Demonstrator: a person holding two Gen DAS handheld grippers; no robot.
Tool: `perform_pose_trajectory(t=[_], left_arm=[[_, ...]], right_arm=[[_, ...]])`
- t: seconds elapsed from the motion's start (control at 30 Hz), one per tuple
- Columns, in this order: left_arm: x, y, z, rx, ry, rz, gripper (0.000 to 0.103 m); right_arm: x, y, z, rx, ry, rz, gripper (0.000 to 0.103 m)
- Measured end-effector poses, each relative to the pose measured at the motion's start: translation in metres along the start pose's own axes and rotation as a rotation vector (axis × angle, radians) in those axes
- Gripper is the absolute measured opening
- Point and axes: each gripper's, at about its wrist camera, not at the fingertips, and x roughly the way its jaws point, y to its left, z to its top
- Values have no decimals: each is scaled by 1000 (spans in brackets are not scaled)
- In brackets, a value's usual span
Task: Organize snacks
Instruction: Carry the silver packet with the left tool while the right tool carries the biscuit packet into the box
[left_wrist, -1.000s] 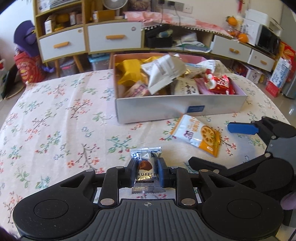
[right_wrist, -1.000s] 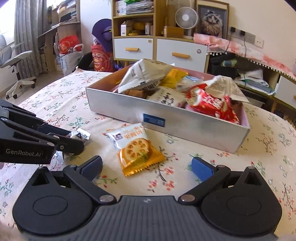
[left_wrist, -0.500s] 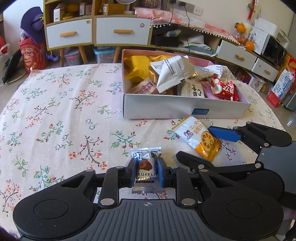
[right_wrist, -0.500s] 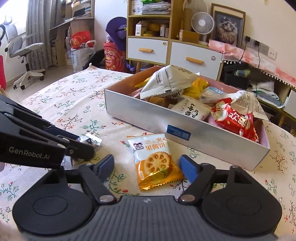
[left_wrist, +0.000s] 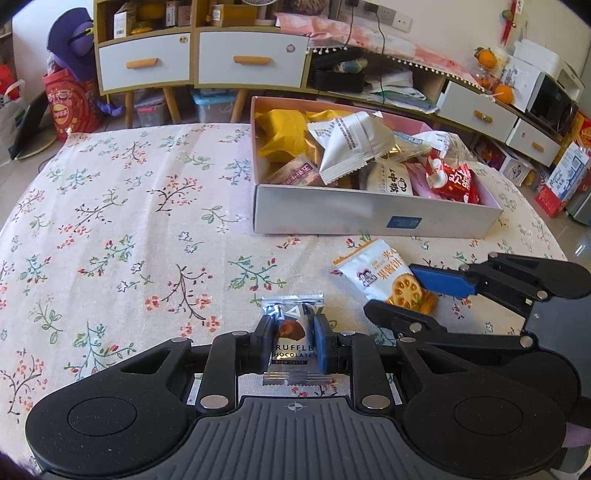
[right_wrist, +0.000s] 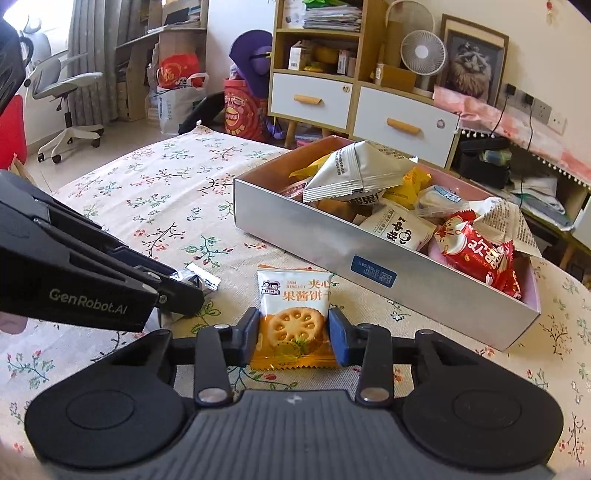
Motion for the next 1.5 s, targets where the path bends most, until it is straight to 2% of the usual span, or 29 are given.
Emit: perform_pose_trajectory(t=[0.37,0.67,0.87,1.1,1.3,1.5], left_arm=[[-3,4,2,-16,-7,-12,18],[-17,1,13,-18,-81,-30,17],[-22,0,36,1,-149,-23,17],[-3,-3,81,59,-199,-5,17],[27,-1,109,71,-164,-5,17],[52,2,110,83,-123,9,18]], right_arm=[[-6,-1,5,23,-11,-11,36],[-17,-16,12,80,-62,-42,36],[-26,-35,21,154,-110,-88,36],[-23,-68,32,264,-161,-161,36],[-5,-80,40,290,-172,-187,37],[8,-75,44,262,-174,-188,37]])
